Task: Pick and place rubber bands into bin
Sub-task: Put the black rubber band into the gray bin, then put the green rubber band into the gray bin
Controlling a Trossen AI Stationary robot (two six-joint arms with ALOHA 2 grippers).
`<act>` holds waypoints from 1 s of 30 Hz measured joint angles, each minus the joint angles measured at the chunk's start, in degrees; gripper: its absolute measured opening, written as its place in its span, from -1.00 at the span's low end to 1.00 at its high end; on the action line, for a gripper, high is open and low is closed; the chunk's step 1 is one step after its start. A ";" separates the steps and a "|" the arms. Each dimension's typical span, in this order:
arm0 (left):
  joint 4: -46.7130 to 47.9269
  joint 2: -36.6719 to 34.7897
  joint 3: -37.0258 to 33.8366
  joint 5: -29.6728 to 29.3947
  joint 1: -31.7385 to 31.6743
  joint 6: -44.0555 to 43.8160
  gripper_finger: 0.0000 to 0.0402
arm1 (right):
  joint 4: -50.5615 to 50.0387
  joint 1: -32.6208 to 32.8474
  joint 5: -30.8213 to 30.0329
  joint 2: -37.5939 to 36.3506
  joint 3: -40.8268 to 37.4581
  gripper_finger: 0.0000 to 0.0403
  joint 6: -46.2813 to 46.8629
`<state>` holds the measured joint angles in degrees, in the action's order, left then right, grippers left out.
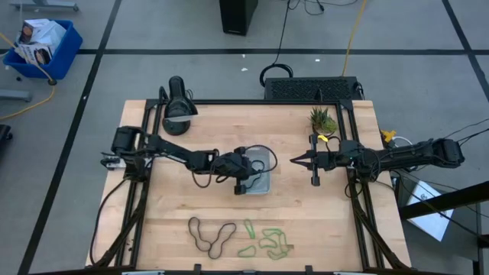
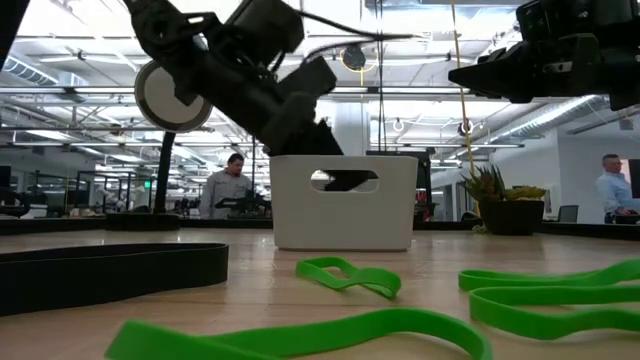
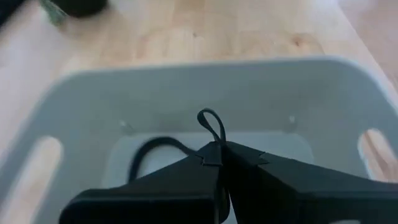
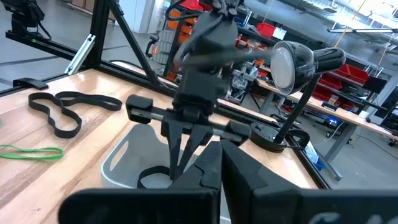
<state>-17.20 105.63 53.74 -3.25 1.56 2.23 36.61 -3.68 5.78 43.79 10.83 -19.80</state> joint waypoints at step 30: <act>11.10 -21.82 0.22 -2.60 8.74 7.16 0.07 | -0.04 -0.02 -1.20 0.00 0.00 -1.00 0.09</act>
<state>-6.09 83.81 53.95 -5.85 10.30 9.39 36.58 -3.70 4.58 43.79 10.83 -19.71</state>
